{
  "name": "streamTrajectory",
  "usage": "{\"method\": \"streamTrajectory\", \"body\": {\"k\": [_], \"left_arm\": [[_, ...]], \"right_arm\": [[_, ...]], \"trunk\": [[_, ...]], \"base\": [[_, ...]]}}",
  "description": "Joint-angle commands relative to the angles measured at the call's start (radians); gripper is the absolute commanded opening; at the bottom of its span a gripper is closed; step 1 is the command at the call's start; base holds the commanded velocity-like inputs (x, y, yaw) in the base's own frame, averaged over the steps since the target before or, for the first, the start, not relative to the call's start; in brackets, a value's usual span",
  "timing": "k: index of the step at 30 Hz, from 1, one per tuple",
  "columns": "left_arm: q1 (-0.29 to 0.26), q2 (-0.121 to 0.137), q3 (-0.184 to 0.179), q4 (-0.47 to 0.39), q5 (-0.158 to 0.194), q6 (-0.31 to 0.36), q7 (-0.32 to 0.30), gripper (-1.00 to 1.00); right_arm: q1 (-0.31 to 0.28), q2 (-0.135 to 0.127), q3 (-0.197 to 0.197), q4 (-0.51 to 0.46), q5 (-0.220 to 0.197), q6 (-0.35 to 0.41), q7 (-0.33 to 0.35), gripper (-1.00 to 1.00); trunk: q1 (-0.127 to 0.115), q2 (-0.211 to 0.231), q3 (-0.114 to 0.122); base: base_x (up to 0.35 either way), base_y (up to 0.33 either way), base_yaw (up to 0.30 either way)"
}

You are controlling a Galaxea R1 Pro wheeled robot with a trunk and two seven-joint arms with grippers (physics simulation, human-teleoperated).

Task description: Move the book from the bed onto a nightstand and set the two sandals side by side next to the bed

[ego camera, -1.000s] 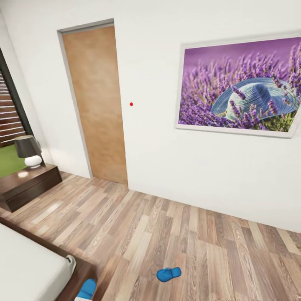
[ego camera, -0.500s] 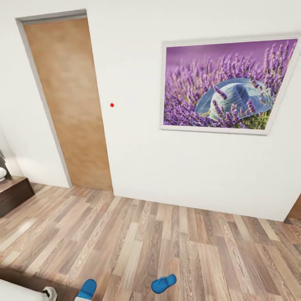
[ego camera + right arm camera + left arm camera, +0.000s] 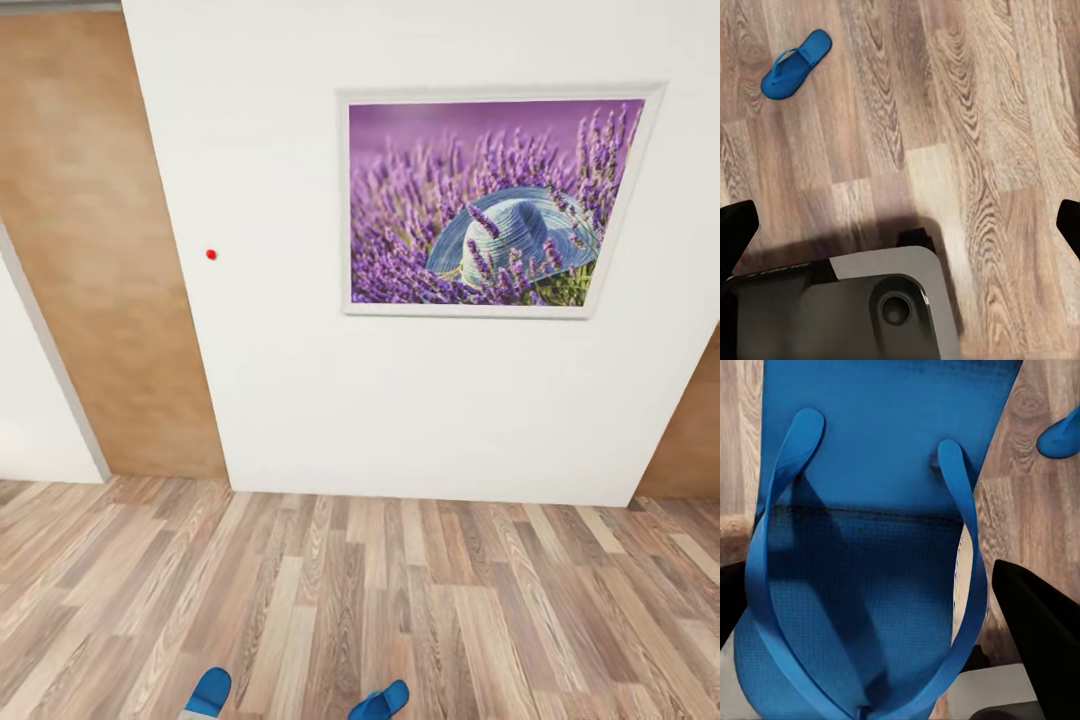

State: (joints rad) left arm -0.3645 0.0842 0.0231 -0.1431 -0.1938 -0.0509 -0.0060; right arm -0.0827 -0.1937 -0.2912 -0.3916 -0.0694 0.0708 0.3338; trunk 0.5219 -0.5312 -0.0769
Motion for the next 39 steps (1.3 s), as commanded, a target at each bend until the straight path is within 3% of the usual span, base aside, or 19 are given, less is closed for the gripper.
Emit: {"method": "streamTrajectory", "body": {"k": [1, 9, 39], "left_arm": [[-0.001, 0.000, 0.003, 0.000, -0.008, -0.004, -0.002, -1.00], [-0.001, 0.000, 0.003, 0.000, -0.009, -0.004, -0.002, -1.00], [-0.001, -0.007, 0.003, 0.000, -0.009, -0.004, -0.002, -1.00]], "right_arm": [[-0.001, 0.001, -0.006, -0.001, -0.007, 0.007, 0.007, 1.00], [-0.001, 0.002, -0.006, -0.001, -0.007, 0.007, 0.006, 1.00], [-0.001, 0.002, -0.006, -0.001, -0.006, 0.007, 0.003, 1.00]], "trunk": [[0.001, -0.002, -0.002], [0.001, -0.002, -0.002], [0.001, -0.002, -0.002]], "base": [[0.232, 0.242, -0.297], [0.174, 0.120, -0.232], [0.057, 0.076, -0.074]]}}
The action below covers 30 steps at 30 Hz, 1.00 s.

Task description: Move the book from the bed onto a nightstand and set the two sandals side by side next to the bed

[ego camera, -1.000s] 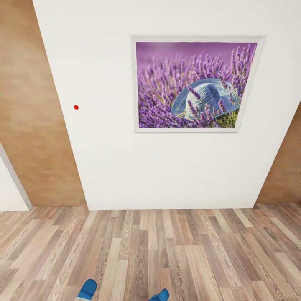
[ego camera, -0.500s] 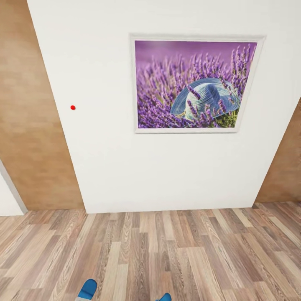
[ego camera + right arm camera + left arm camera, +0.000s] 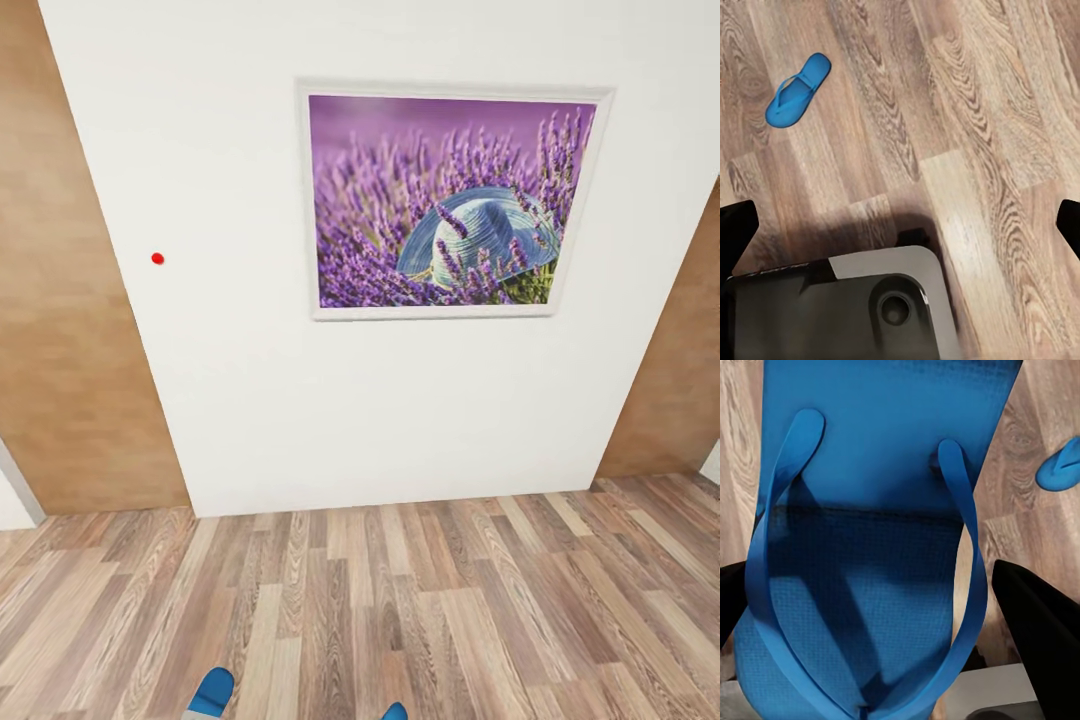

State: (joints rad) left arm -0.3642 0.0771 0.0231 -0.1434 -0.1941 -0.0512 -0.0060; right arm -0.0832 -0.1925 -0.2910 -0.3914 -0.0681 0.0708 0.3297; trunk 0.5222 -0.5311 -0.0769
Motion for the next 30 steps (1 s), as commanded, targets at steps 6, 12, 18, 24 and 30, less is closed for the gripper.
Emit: {"method": "streamTrajectory", "body": {"k": [6, 12, 18, 24, 30], "left_arm": [[-0.001, -0.001, 0.003, 0.001, -0.008, -0.004, -0.002, -1.00], [-0.001, -0.003, 0.003, 0.001, -0.008, -0.004, -0.002, -1.00], [-0.001, -0.003, 0.003, 0.001, -0.008, -0.004, -0.002, -1.00], [-0.001, -0.003, 0.003, 0.001, -0.008, -0.004, -0.002, -1.00], [-0.001, -0.003, 0.003, 0.001, -0.008, -0.004, -0.002, -1.00]], "right_arm": [[-0.001, 0.001, -0.007, -0.001, -0.007, 0.007, 0.006, 1.00], [-0.001, 0.001, -0.005, -0.001, -0.007, 0.007, 0.006, 1.00], [-0.001, 0.000, -0.006, 0.000, -0.008, 0.007, 0.001, 1.00], [-0.001, 0.001, -0.005, 0.000, -0.008, 0.007, 0.000, 1.00], [0.000, 0.002, -0.005, 0.000, -0.007, 0.007, 0.000, 1.00]], "trunk": [[0.001, -0.002, -0.002], [0.001, -0.002, -0.002], [0.001, -0.002, -0.002], [0.001, -0.002, -0.002], [0.001, -0.002, -0.002]], "base": [[0.030, 0.077, -0.019], [0.045, 0.068, -0.004], [0.047, 0.055, -0.001], [0.009, 0.009, 0.000], [0.084, 0.058, 0.000]]}}
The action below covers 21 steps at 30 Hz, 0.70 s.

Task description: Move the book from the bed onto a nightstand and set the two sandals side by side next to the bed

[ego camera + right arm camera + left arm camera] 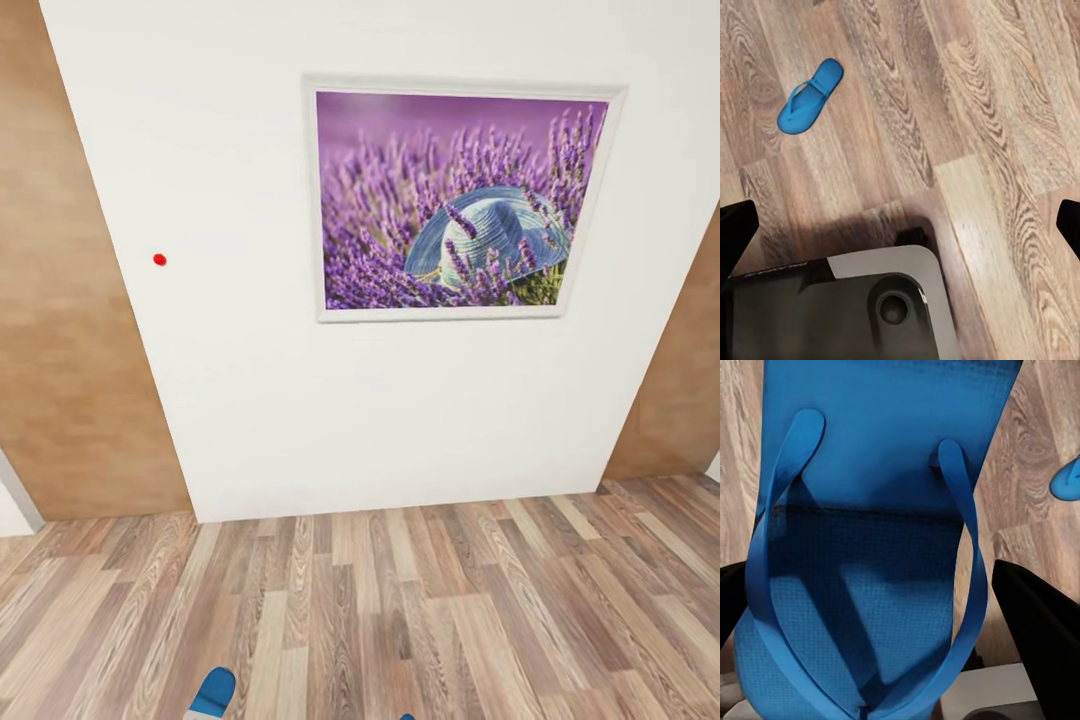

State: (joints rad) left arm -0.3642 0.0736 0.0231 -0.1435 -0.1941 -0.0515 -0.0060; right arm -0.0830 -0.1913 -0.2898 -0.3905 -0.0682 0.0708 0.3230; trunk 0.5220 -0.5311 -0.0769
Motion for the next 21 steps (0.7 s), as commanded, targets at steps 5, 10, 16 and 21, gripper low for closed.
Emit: {"method": "streamTrajectory", "body": {"k": [5, 10, 16, 21], "left_arm": [[-0.001, 0.000, 0.003, 0.001, -0.008, -0.004, -0.002, -1.00], [-0.001, 0.000, 0.002, 0.001, -0.008, -0.004, -0.002, -1.00], [-0.001, 0.000, -0.002, 0.001, -0.008, -0.004, -0.002, -1.00], [-0.001, 0.000, -0.002, 0.001, -0.008, -0.004, -0.002, -1.00]], "right_arm": [[-0.001, 0.001, -0.006, -0.001, -0.007, 0.007, 0.007, 1.00], [0.000, 0.001, -0.006, -0.001, -0.007, 0.007, 0.007, 1.00], [-0.001, 0.001, -0.006, -0.001, -0.007, 0.007, 0.007, 1.00], [-0.001, 0.001, -0.006, -0.001, -0.007, 0.007, 0.007, 1.00]], "trunk": [[0.001, -0.002, -0.002], [0.001, -0.002, -0.002], [0.001, -0.002, -0.002], [0.001, -0.002, -0.002]], "base": [[0.118, 0.095, 0.000], [0.057, 0.068, 0.000], [0.056, 0.072, 0.000], [0.034, 0.043, 0.000]]}}
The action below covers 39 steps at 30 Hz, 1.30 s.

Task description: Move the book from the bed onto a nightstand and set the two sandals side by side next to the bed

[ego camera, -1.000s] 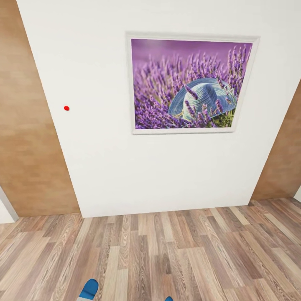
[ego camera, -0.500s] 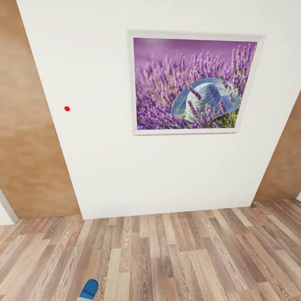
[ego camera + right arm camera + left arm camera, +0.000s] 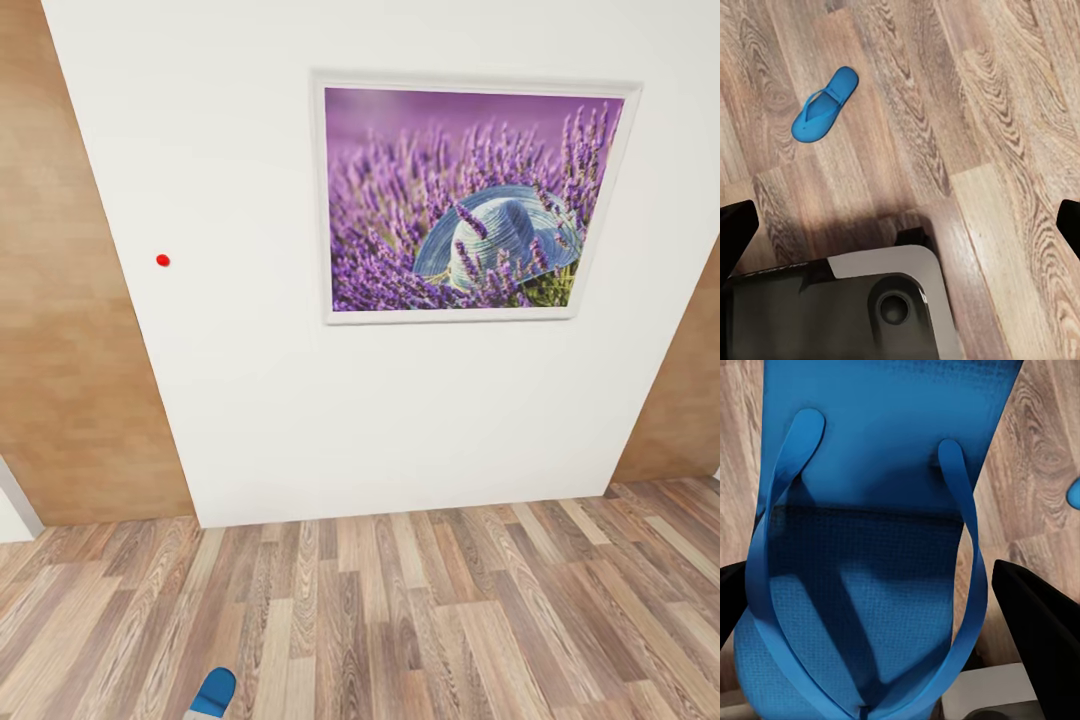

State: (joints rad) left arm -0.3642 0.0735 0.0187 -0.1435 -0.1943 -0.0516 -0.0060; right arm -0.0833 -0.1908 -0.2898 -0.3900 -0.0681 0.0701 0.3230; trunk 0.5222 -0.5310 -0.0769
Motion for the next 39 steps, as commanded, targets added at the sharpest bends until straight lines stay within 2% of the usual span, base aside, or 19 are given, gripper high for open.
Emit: {"method": "streamTrajectory", "body": {"k": [1, 15, 39], "left_arm": [[-0.001, 0.000, 0.002, 0.001, -0.008, -0.004, -0.002, -1.00], [-0.001, -0.007, 0.001, 0.001, -0.008, -0.004, -0.002, -1.00], [-0.001, -0.008, 0.001, 0.001, -0.008, -0.004, -0.002, -1.00]], "right_arm": [[0.000, 0.001, -0.006, -0.001, -0.007, 0.008, 0.007, 1.00], [0.000, 0.003, -0.005, -0.003, -0.005, 0.007, 0.007, 1.00], [-0.001, 0.003, -0.006, -0.003, -0.006, 0.007, 0.007, 1.00]], "trunk": [[0.000, -0.002, -0.002], [0.000, -0.002, -0.010], [0.000, -0.002, -0.024]], "base": [[0.022, 0.027, 0.000], [0.019, 0.007, 0.048], [0.105, 0.029, 0.058]]}}
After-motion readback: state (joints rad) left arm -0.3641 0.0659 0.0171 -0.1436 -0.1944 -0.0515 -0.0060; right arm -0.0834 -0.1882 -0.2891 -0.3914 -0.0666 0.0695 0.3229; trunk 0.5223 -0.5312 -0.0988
